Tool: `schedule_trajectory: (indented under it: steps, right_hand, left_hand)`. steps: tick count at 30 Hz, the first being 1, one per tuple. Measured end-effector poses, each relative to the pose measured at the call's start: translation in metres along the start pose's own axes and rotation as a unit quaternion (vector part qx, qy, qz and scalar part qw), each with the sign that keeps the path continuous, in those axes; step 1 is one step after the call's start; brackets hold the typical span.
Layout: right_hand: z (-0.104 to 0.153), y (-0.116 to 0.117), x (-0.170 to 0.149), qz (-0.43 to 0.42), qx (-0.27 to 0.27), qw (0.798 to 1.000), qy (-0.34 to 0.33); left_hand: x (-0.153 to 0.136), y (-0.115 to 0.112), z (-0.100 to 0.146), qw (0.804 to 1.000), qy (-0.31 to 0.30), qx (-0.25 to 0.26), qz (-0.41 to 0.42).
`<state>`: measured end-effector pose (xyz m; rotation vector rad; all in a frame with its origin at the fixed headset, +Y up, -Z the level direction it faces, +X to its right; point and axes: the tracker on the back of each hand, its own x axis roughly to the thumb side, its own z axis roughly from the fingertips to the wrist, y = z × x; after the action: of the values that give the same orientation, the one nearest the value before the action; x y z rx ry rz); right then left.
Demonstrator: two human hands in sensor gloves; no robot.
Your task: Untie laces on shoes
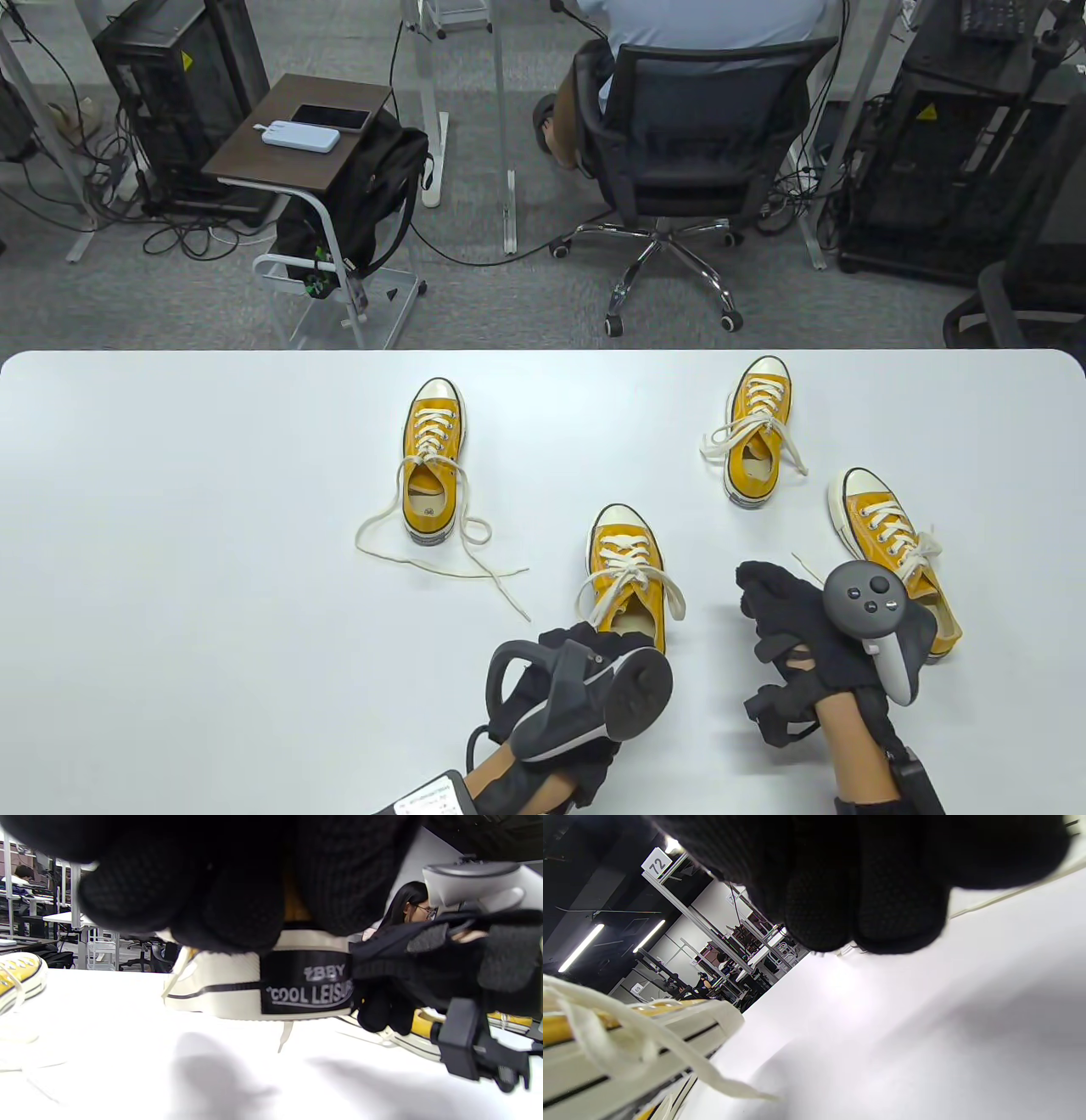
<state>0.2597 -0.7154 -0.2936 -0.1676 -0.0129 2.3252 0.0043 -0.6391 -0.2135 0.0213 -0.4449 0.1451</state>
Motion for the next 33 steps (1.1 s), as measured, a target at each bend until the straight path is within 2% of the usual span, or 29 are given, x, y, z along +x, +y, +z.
schedule_trajectory:
  steps: [8, 11, 14, 19, 25, 33]
  right_hand:
    - [0.000, 0.002, 0.002, -0.003, 0.010, 1.000, -0.012]
    - [-0.001, 0.003, 0.003, -0.003, 0.017, 1.000, -0.015]
    - [-0.001, 0.007, 0.004, 0.001, 0.026, 0.999, -0.019]
    - [0.000, 0.012, 0.006, 0.007, 0.040, 0.999, -0.026]
    - [0.000, 0.017, 0.008, 0.015, 0.059, 0.998, -0.032]
    - [0.001, 0.020, 0.009, 0.021, 0.072, 0.996, -0.040]
  left_hand:
    - [0.003, -0.043, 0.004, 0.999, 0.004, -0.036, -0.007]
    - [0.006, -0.056, 0.012, 1.000, -0.002, -0.016, -0.001]
    - [0.005, -0.068, 0.015, 0.999, -0.002, -0.040, -0.010]
    - [0.002, -0.081, 0.020, 0.998, -0.003, -0.059, -0.001]
    - [-0.004, -0.096, 0.021, 0.990, 0.011, -0.137, 0.002]
    - [-0.014, -0.094, 0.025, 0.989, 0.009, -0.141, 0.051]
